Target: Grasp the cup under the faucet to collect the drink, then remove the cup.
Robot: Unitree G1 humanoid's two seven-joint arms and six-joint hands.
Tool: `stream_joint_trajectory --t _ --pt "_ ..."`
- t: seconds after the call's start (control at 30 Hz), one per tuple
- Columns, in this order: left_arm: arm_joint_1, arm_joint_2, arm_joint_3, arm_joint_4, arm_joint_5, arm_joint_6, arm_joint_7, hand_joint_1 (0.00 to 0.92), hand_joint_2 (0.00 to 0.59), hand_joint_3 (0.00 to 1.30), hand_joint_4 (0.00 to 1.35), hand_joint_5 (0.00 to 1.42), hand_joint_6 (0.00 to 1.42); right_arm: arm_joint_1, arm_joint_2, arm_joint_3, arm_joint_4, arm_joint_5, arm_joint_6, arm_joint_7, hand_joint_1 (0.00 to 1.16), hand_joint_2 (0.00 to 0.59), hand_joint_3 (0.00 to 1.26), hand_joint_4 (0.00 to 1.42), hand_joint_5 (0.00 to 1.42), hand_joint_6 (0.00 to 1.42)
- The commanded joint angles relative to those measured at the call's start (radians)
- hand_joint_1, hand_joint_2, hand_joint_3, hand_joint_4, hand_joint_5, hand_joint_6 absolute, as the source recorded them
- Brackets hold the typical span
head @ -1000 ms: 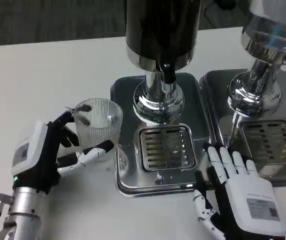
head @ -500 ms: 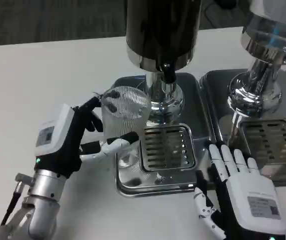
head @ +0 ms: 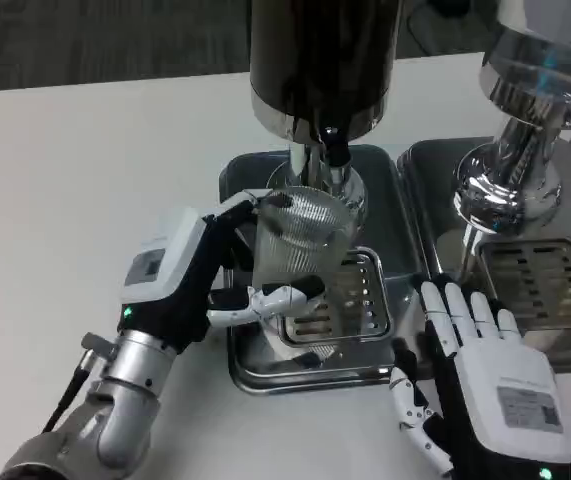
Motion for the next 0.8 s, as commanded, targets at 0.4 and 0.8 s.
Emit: stream_joint_trajectory --t 0.4,0.8 --pt "-0.071 -0.024 -0.098 0.047 0.060 0.061 0.058 0.463 0.142 0.46 0.51 0.79 0.85 0.018 0.026 -0.002 0.006 0.014 0.023 -0.021 0.00 0.520 0.03 0.00 0.00 0.00" --pt "-0.052 0.000 -0.109 0.048 0.063 0.095 0.074 0.354 0.103 0.27 0.28 0.53 0.48 0.007 0.018 0.000 0.016 0.022 0.019 -0.017 0.00 0.520 0.03 0.00 0.00 0.00"
